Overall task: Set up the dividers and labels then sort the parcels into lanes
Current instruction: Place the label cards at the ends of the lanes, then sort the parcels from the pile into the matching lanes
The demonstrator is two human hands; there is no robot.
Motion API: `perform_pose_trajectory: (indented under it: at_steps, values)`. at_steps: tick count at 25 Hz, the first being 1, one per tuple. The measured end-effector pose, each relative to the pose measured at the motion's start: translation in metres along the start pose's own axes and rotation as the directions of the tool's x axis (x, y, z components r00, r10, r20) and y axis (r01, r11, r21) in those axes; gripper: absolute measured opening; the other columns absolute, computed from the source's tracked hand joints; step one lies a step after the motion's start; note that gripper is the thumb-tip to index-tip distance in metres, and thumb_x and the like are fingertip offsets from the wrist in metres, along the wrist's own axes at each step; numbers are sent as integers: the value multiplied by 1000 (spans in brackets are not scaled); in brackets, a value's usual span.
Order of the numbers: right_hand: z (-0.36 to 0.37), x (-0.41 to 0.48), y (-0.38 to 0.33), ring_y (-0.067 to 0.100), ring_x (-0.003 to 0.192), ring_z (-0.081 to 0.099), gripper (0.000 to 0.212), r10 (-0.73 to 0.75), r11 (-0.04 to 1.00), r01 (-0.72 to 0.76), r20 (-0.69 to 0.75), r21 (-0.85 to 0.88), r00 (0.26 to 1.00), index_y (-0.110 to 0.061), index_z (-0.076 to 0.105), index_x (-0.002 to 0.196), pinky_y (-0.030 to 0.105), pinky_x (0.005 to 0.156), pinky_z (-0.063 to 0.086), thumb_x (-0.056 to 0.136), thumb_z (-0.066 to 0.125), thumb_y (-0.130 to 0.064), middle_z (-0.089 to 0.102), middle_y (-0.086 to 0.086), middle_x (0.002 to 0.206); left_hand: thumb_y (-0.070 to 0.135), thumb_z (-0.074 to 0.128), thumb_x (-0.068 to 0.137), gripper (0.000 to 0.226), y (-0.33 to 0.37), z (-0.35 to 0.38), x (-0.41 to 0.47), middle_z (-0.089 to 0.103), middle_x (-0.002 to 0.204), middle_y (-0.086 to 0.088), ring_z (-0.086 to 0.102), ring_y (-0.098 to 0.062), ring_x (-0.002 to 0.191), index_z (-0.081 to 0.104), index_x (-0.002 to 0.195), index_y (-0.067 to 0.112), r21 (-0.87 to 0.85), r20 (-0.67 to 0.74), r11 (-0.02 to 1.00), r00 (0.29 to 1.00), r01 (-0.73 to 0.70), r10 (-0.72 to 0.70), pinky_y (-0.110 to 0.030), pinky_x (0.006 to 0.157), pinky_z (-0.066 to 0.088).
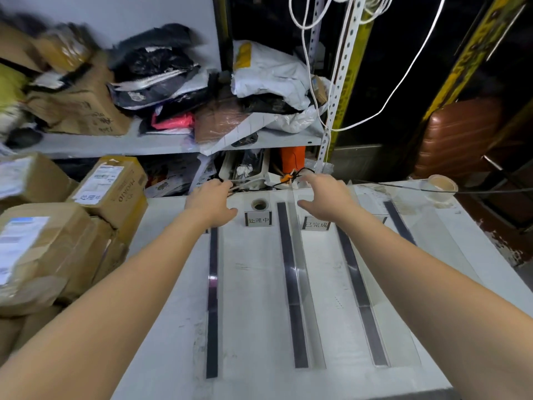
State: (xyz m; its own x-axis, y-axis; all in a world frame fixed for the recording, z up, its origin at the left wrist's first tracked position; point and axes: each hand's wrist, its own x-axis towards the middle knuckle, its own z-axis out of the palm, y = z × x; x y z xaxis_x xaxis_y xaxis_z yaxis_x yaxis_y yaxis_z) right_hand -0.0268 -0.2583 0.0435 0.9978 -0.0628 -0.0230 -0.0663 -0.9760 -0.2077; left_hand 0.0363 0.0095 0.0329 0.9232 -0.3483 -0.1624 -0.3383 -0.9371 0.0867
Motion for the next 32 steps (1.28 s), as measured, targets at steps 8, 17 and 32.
perform_pose_trajectory:
  at_steps: [8, 17, 32]
  values:
    - [-26, -29, -83, 28, 129, 56, 65, -155, 981, 153, 7, 117, 988, -27, 46, 146, 50, 105, 46, 88, 71, -43, 61, 2, 140, 63, 55, 92, 66, -36, -54, -109, 57, 137, -5, 55, -30, 124, 43, 144, 24, 66, -93, 974, 973, 217, -210, -43, 90, 51]
    - [-33, -48, -200, 28, 127, 57, 59, -337, 920, 331, -7, 211, 942, -26, 51, 140, 47, 100, 50, 87, 71, -43, 62, 3, 139, 59, 55, 93, 68, -110, -88, -198, 56, 141, -7, 56, -30, 126, 41, 149, 24, 21, -174, 933, 920, 359, -351, -43, 90, 52]
    - [22, -41, -429, 22, 130, 57, 57, -298, 905, 285, -8, 316, 954, -21, 57, 138, 39, 104, 49, 87, 73, -39, 64, -1, 138, 58, 57, 94, 64, -329, -78, -234, 54, 139, -3, 54, -27, 123, 44, 144, 21, -71, -177, 956, 939, 286, -294, -41, 81, 52]
